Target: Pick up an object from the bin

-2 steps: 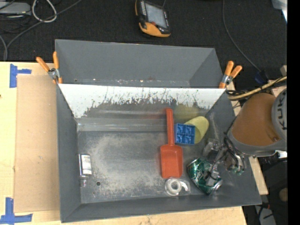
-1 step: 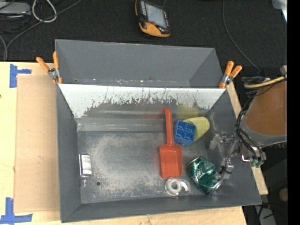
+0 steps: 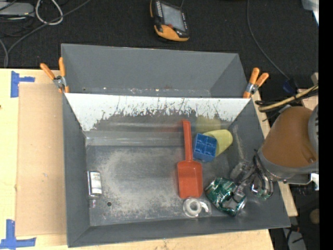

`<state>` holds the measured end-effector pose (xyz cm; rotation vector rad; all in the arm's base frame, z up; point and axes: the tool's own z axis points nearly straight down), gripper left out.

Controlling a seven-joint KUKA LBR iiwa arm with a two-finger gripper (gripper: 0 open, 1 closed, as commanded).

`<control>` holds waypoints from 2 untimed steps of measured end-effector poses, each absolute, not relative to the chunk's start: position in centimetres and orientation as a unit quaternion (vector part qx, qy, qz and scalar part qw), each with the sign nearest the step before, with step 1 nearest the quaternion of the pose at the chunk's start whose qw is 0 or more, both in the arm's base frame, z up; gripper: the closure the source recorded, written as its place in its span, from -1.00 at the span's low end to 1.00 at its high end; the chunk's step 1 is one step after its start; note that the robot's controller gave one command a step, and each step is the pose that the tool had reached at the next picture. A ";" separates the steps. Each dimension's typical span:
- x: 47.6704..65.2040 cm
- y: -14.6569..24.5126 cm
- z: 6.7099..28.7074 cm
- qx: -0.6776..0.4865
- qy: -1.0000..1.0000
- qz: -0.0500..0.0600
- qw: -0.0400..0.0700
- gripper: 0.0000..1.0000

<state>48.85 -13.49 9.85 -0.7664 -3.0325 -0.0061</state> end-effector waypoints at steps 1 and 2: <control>48.5 -15.7 6.9 -0.075 -0.997 -0.001 0.003 -1.00; 48.0 -12.7 6.9 -0.337 -0.942 -0.001 0.008 1.00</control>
Offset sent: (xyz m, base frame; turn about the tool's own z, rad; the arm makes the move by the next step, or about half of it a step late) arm -0.0078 0.0064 -0.0285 0.1939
